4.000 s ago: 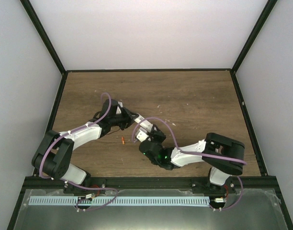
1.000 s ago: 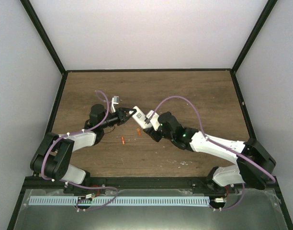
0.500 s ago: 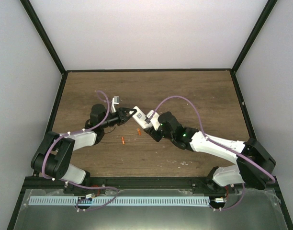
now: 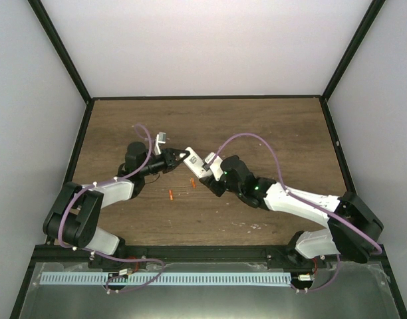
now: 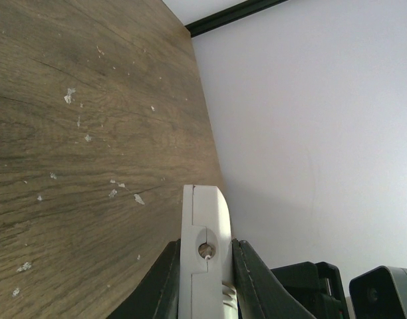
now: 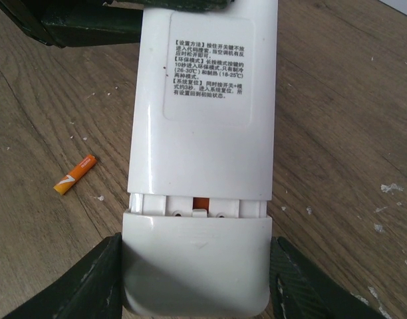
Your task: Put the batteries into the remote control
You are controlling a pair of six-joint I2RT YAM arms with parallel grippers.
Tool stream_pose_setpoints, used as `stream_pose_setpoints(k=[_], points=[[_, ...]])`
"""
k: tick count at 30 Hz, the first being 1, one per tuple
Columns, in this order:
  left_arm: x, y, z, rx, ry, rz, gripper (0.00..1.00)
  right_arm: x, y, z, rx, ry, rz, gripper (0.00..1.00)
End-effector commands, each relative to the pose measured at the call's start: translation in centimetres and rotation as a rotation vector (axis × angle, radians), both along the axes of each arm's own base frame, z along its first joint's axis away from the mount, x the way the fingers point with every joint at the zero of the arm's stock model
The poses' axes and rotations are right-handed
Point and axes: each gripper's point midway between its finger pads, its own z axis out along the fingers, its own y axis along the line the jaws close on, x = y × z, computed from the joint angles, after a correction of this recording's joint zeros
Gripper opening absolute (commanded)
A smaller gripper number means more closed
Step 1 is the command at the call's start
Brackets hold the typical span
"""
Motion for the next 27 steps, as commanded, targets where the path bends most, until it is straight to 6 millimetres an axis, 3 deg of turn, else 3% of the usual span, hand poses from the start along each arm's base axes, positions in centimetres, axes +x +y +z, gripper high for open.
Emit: stream_pose_setpoints(k=[1, 16, 27], points=[[2.2, 1.1, 3.1, -0.013, -0.112, 0.071, 0.0, -1.9, -1.1, -3.8, -0.093, 0.101, 0.039, 0.33], [3.3, 1.9, 3.8, 0.016, -0.132, 0.099, 0.0, -2.3, -1.5, -4.9, -0.113, 0.144, 0.027, 0.38], [4.4, 3.6, 5.6, 0.02, -0.174, 0.144, 0.0, -2.4, -1.8, -5.0, -0.13, 0.152, 0.027, 0.44]])
